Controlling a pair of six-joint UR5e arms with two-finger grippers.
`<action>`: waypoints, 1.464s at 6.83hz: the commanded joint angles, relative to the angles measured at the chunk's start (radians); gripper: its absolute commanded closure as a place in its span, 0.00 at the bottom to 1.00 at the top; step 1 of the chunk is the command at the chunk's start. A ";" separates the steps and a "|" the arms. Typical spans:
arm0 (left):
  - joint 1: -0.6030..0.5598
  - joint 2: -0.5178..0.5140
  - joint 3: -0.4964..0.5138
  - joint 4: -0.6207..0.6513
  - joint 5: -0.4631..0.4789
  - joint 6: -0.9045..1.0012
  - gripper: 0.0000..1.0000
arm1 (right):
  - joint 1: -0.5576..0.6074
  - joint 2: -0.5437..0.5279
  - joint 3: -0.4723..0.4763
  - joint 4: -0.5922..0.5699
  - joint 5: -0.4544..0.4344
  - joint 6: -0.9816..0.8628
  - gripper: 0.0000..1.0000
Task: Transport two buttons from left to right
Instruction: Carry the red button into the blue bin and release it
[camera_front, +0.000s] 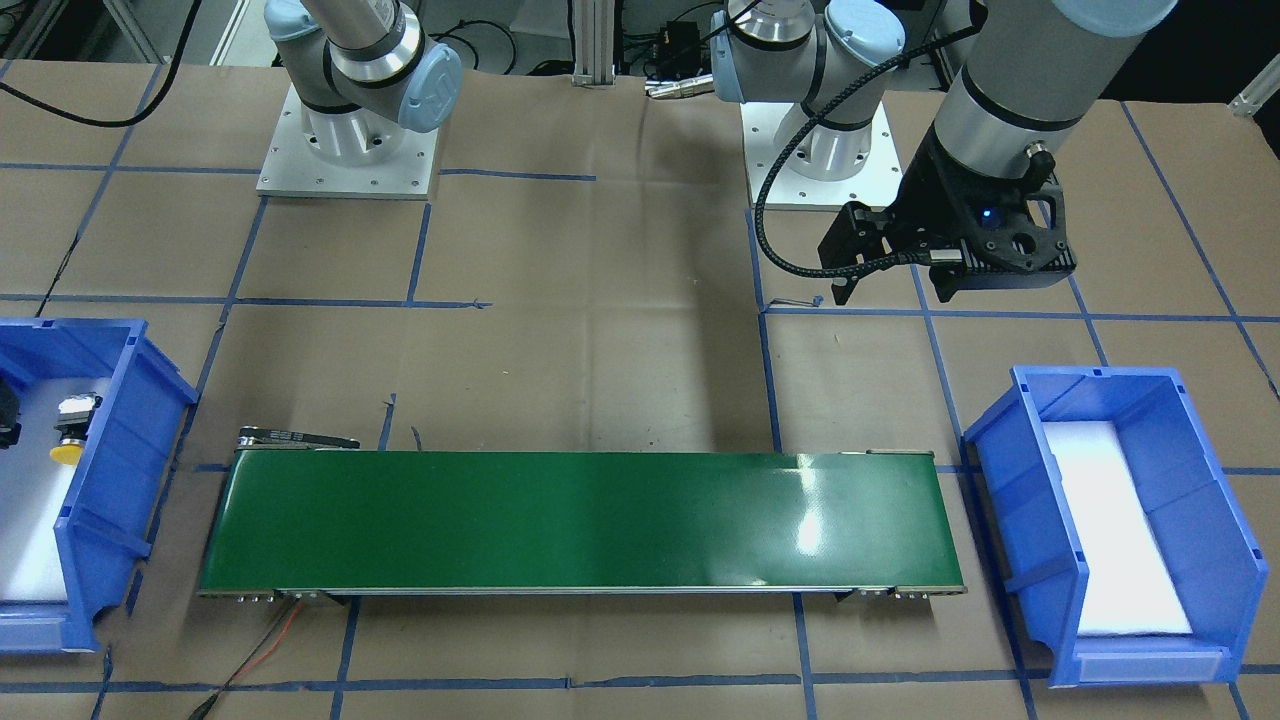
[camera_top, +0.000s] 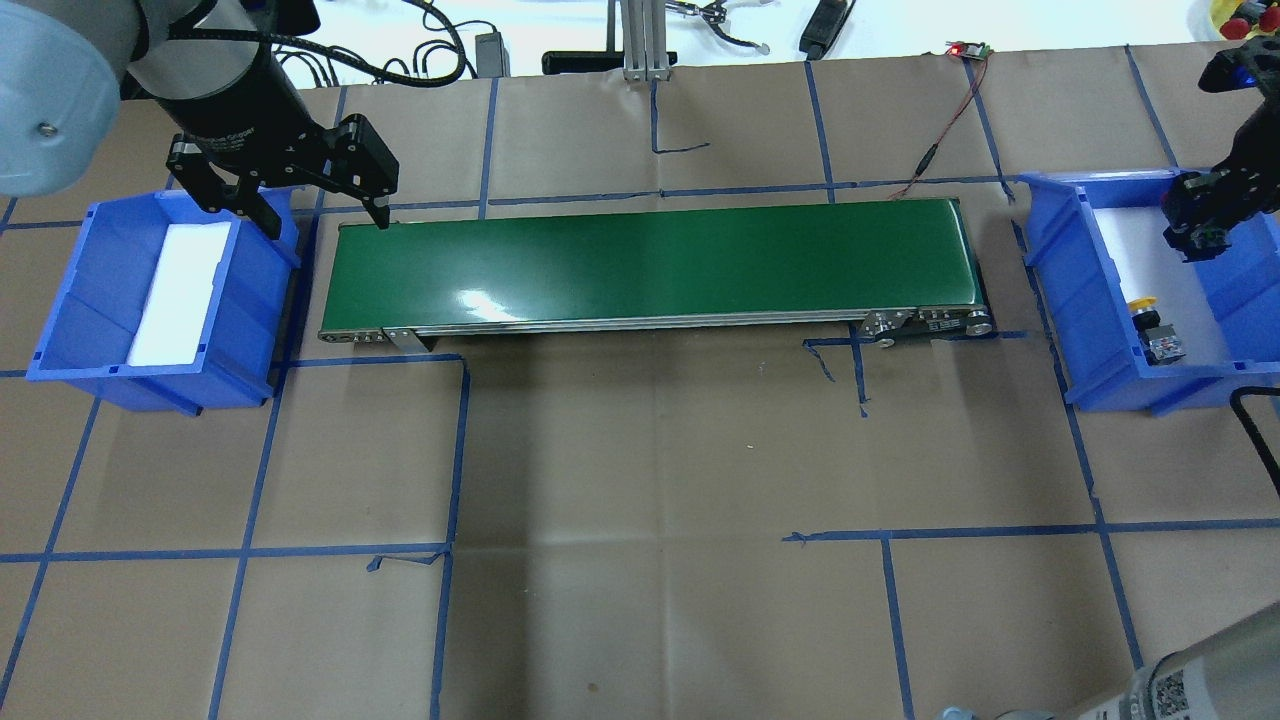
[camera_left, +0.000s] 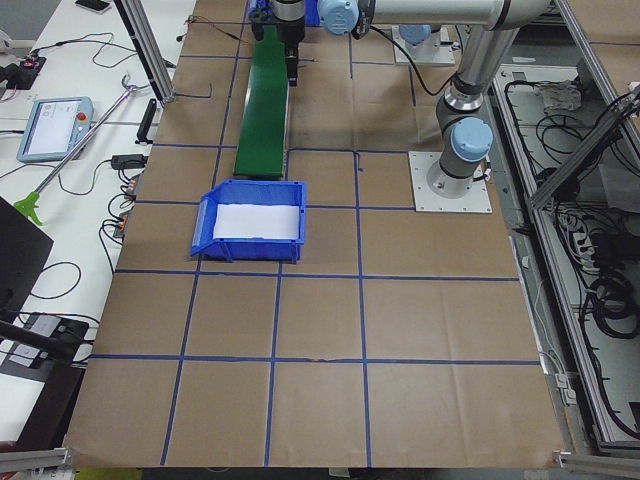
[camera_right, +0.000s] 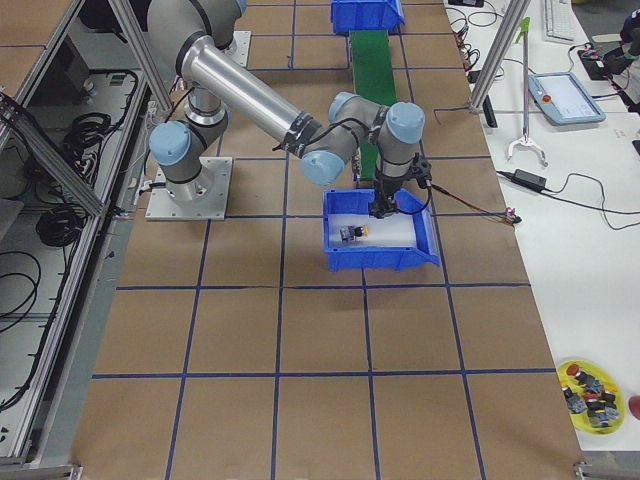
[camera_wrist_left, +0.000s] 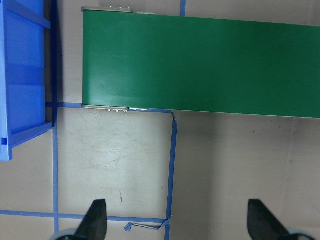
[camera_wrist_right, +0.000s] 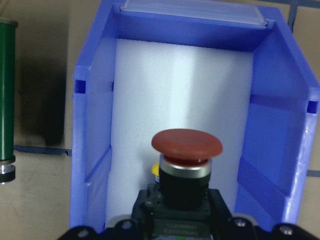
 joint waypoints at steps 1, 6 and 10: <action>0.000 0.001 0.000 0.000 0.000 0.000 0.00 | 0.001 0.055 -0.010 -0.051 0.003 0.001 0.96; 0.000 0.001 0.000 0.000 0.000 0.000 0.00 | 0.001 0.155 -0.012 -0.140 0.017 -0.001 0.95; 0.000 0.001 0.002 0.000 0.000 0.000 0.00 | 0.004 0.184 -0.012 -0.145 0.066 -0.002 0.01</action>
